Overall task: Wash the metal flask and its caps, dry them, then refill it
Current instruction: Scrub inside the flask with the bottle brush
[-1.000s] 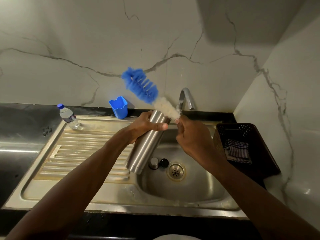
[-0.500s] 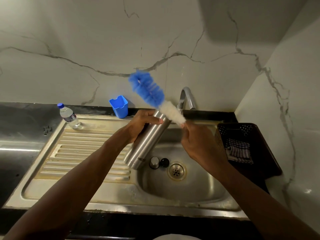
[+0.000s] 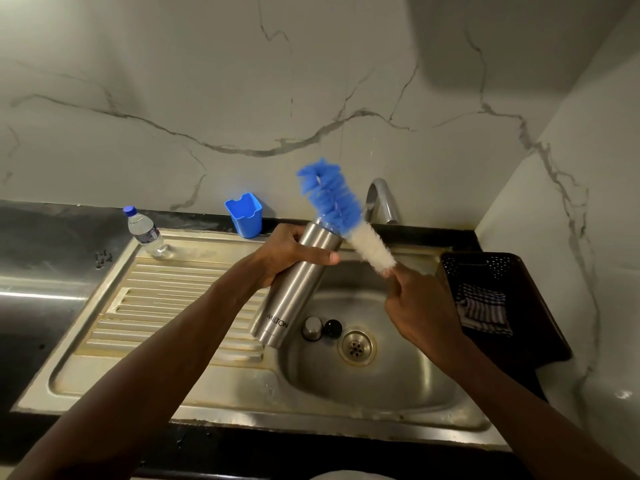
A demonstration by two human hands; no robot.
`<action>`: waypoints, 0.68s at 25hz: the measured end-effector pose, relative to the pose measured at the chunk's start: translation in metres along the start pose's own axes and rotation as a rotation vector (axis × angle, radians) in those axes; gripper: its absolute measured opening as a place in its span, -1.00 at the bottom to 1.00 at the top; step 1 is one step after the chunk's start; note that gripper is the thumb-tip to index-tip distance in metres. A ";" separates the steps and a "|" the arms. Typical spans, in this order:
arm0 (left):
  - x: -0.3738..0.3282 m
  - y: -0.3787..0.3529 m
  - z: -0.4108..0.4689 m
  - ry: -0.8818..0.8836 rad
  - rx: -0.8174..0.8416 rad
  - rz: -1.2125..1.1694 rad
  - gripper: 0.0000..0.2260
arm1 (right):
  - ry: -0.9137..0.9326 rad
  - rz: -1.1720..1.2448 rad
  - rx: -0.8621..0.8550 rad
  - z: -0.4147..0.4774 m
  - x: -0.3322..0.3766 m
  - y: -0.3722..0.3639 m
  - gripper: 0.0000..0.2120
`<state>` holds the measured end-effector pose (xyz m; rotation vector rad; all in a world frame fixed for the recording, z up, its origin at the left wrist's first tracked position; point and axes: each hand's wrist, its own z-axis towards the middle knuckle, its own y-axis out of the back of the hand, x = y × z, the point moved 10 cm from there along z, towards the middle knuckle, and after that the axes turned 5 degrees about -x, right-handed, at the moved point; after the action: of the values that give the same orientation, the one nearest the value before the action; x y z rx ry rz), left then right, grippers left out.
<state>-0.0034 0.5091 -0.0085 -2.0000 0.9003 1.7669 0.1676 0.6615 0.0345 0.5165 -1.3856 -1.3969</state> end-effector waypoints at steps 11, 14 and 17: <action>0.019 0.000 -0.005 0.083 0.085 -0.338 -0.36 | 0.036 0.054 0.045 -0.002 0.008 -0.006 -0.76; 0.013 -0.017 -0.015 0.098 0.132 -0.386 -0.29 | 0.072 0.120 0.007 0.007 0.022 -0.009 -0.77; -0.005 -0.015 -0.014 0.043 0.089 -0.254 -0.14 | 0.152 0.148 -0.101 0.032 0.049 0.005 -0.78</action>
<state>0.0168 0.5127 -0.0040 -2.0025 0.6894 1.5248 0.1241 0.6347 0.0643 0.4353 -1.2003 -1.2743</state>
